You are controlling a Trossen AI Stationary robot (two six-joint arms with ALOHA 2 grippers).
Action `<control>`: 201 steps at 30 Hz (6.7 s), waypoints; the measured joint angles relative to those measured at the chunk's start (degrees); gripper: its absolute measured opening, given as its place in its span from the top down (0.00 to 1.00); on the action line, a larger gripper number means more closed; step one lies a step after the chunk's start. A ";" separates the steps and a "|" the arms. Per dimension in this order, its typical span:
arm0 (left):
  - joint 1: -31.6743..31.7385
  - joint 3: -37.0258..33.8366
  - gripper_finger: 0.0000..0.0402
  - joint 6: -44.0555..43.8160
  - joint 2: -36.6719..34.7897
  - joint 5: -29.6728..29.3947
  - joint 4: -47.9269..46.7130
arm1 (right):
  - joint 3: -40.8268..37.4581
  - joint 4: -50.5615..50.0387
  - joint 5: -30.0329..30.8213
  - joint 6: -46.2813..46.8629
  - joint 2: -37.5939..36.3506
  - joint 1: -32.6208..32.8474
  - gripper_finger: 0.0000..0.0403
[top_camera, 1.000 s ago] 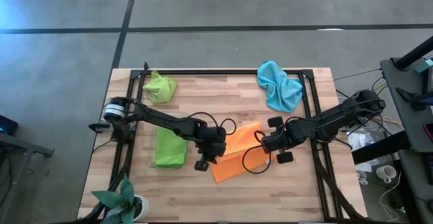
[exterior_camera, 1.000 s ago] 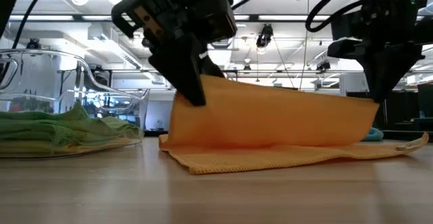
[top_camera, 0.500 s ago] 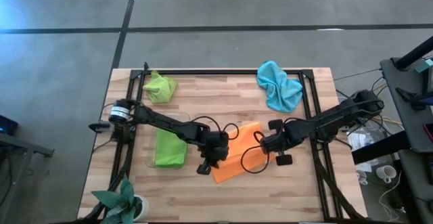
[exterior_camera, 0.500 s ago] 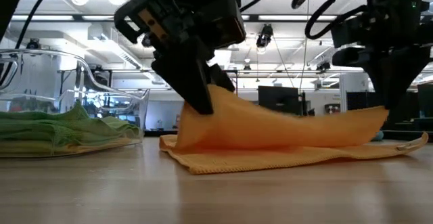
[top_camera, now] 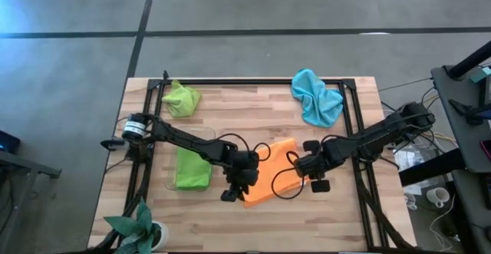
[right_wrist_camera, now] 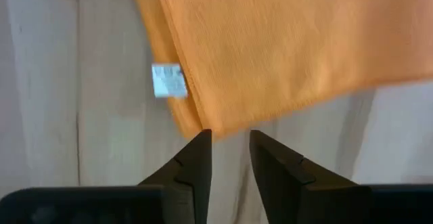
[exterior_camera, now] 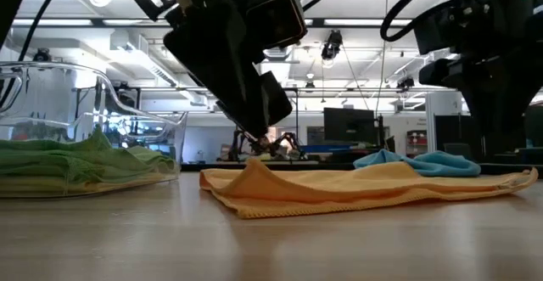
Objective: Fold microfiber towels
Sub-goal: Fold the orange microfiber towel on the table
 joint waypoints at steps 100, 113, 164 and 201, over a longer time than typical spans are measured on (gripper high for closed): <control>-9.74 -2.32 0.99 1.52 1.03 -17.62 9.39 | 4.53 -6.71 2.03 1.01 8.77 8.75 0.96; -8.86 -1.05 0.74 -0.05 -0.18 -18.05 -1.53 | 5.45 -9.99 4.14 4.04 8.72 8.86 0.78; -1.85 -13.84 0.72 -7.60 -3.76 -32.96 12.94 | -2.71 40.17 9.78 -10.39 7.17 -18.77 0.83; 8.77 -13.74 0.72 -5.91 -3.65 -39.13 22.09 | -2.23 37.99 10.44 5.04 15.30 -3.36 0.83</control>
